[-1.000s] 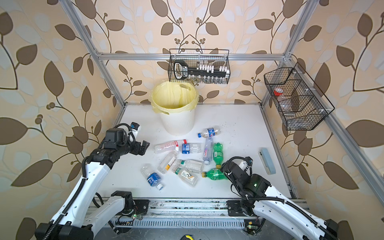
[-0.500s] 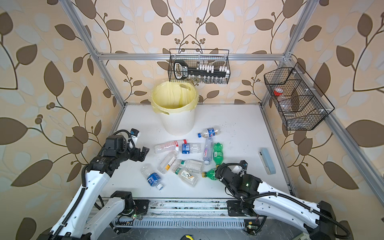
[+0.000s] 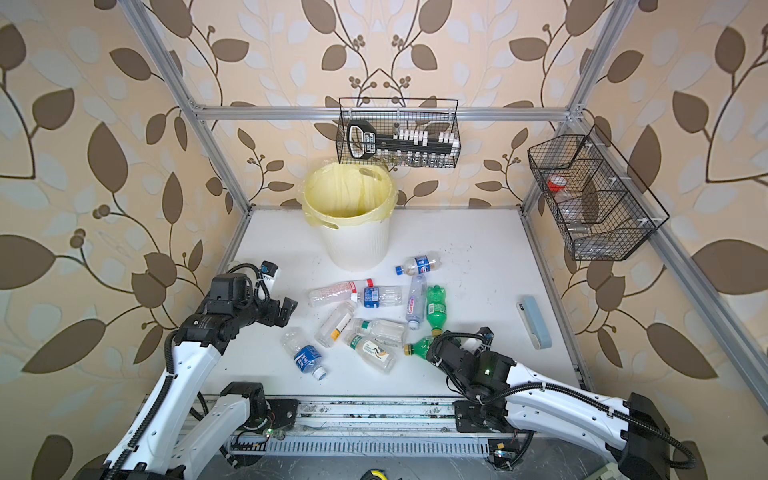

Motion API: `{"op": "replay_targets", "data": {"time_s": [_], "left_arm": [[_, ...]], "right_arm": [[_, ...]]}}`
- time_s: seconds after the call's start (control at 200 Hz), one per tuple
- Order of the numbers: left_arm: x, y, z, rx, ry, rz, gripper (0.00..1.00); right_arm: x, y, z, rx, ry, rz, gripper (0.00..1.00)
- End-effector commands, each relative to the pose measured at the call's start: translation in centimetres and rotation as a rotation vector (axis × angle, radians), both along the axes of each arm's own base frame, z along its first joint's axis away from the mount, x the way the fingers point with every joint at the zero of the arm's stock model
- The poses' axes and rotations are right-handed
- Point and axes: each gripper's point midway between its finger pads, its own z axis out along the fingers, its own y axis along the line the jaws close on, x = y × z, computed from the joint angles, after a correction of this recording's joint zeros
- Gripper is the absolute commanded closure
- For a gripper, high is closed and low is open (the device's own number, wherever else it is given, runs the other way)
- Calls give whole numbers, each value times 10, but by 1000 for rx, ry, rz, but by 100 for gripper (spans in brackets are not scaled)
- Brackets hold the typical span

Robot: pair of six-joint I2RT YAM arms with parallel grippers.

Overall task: Throw the plastic bottles in the bin
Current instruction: 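Lower the left gripper toward the pile while the right gripper descends onto the Sprite bottle, then close the right gripper on the green Sprite bottle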

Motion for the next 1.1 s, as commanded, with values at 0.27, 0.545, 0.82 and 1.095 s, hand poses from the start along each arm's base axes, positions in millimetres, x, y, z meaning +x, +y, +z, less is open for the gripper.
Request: {"op": "replay_targets", "data": {"time_s": [0.27, 0.545, 0.82, 1.095], "left_arm": [[-3, 0, 1, -11, 5, -17, 1], [-3, 1, 1, -19, 7, -16, 1], [-4, 1, 0, -24, 10, -17, 1], [-5, 3, 1, -32, 6, -11, 1]], "right_arm": [[0, 5, -12, 73, 17, -87, 12], [4, 9, -15, 73, 14, -102, 16], [3, 2, -24, 79, 9, -145, 23], [3, -3, -26, 78, -4, -155, 41]]}}
